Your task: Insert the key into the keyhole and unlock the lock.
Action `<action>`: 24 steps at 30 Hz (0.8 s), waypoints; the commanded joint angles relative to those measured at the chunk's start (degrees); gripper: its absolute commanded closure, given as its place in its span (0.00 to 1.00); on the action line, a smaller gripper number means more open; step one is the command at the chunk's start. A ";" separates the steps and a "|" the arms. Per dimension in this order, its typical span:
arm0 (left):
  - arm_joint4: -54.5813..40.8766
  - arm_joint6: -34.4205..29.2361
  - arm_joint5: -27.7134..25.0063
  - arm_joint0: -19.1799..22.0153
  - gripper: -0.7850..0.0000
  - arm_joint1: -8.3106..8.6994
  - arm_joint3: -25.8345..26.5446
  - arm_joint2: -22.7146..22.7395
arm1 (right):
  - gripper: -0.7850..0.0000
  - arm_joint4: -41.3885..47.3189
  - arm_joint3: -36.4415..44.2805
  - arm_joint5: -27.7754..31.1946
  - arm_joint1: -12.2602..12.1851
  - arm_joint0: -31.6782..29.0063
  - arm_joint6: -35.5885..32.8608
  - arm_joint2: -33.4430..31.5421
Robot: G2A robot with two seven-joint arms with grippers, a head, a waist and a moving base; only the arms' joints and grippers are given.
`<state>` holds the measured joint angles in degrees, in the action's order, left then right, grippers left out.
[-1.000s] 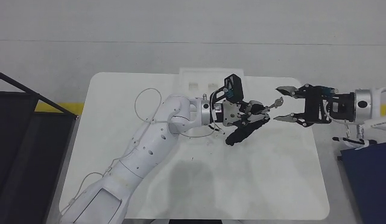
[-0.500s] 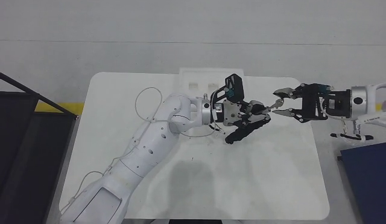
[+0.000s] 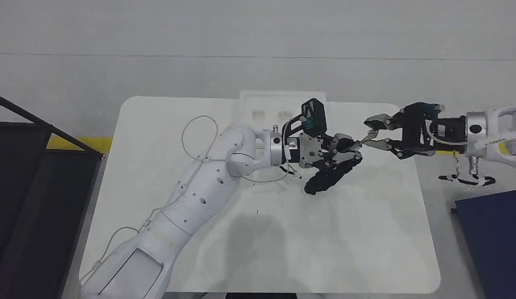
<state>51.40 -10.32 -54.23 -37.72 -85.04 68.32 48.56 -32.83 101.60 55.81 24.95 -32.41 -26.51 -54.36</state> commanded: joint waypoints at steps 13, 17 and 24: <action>0.54 0.66 0.26 0.04 1.00 -0.05 -0.13 -0.34 | 1.00 15.02 3.75 -10.53 -0.23 1.43 -19.43 0.90; 0.50 0.72 0.40 -0.04 1.00 -0.06 -0.08 -0.41 | 1.00 18.70 4.96 -16.03 -0.47 1.59 -24.22 0.26; 0.38 0.64 0.35 -0.08 1.00 -0.04 0.02 -0.48 | 0.00 23.89 5.54 -18.39 -0.99 1.00 -26.75 -1.92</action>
<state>51.81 -9.68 -53.84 -37.80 -85.08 68.35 48.08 -9.39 107.31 37.44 24.04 -31.29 -53.30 -55.90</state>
